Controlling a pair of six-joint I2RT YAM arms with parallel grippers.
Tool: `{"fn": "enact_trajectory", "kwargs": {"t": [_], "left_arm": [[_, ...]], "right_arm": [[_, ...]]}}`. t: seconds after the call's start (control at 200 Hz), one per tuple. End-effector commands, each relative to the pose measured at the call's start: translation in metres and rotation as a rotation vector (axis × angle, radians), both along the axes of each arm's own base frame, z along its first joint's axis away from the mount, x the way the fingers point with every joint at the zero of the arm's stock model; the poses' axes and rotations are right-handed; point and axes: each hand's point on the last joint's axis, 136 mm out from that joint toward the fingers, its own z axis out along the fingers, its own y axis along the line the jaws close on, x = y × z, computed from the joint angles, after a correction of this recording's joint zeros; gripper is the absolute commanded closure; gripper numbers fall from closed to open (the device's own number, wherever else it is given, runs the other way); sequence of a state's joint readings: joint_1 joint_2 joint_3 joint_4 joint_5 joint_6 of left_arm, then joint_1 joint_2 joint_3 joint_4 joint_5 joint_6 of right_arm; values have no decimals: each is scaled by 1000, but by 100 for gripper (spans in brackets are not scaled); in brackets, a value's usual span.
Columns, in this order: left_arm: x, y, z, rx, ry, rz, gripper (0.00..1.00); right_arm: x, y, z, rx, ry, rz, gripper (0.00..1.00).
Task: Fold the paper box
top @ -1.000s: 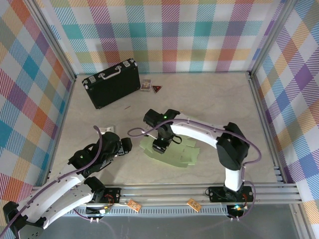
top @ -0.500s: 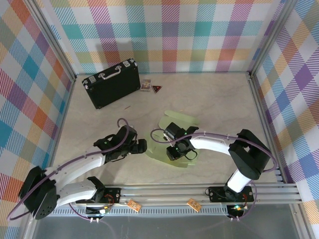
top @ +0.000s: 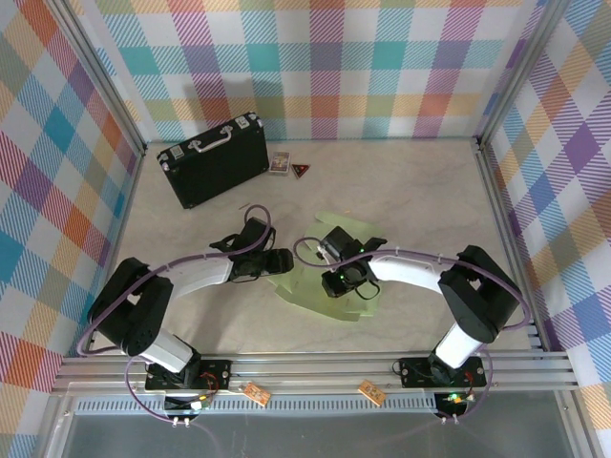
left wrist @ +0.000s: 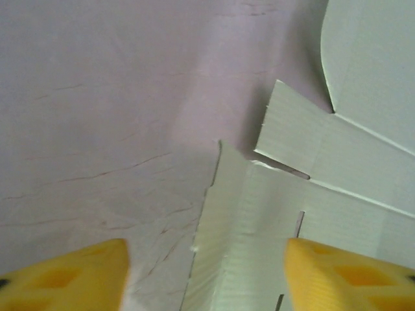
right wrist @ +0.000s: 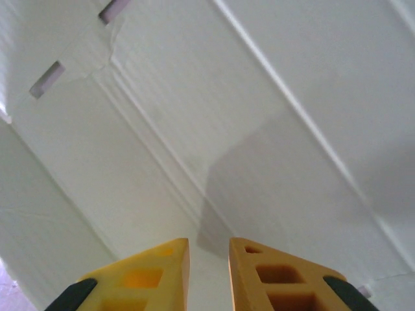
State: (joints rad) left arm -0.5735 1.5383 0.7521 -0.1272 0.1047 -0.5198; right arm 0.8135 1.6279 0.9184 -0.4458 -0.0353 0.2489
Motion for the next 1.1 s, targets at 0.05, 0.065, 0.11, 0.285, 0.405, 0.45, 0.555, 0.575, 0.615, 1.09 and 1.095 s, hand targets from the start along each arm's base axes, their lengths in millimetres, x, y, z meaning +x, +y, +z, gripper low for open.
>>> {"fn": "enact_trajectory", "kwargs": {"t": [0.05, 0.065, 0.11, 0.285, 0.405, 0.45, 0.555, 0.575, 0.615, 1.09, 1.095], "left_arm": [[4, -12, -11, -39, 17, -36, 59], [3, -11, -12, -35, 18, -33, 61], [3, -6, -14, -22, 11, -19, 67], [-4, 22, -12, 28, -20, 61, 88], [-12, 44, -8, 44, -36, 138, 98], [-16, 52, -5, 46, -45, 176, 100], [-24, 63, 5, 26, -65, 238, 100], [-25, 64, 7, 18, -71, 242, 100], [-28, 66, 12, 5, -80, 250, 100], [-36, 67, 51, -116, -134, 309, 100], [-36, 67, 51, -120, -135, 312, 100]], "right_arm": [[17, 9, 16, 65, -29, 42, 76], [18, 9, 16, 68, -27, 41, 77], [22, 8, 16, 71, -25, 40, 77], [30, 14, 20, 94, -30, 58, 77], [38, 27, 31, 127, -41, 71, 77], [43, 33, 40, 146, -46, 67, 75], [48, 45, 60, 210, -51, 23, 62], [48, 47, 63, 219, -48, 9, 61], [45, 54, 70, 250, -48, -1, 58], [15, -11, 92, 273, -232, -333, 25], [14, -12, 92, 279, -228, -343, 25]]}}
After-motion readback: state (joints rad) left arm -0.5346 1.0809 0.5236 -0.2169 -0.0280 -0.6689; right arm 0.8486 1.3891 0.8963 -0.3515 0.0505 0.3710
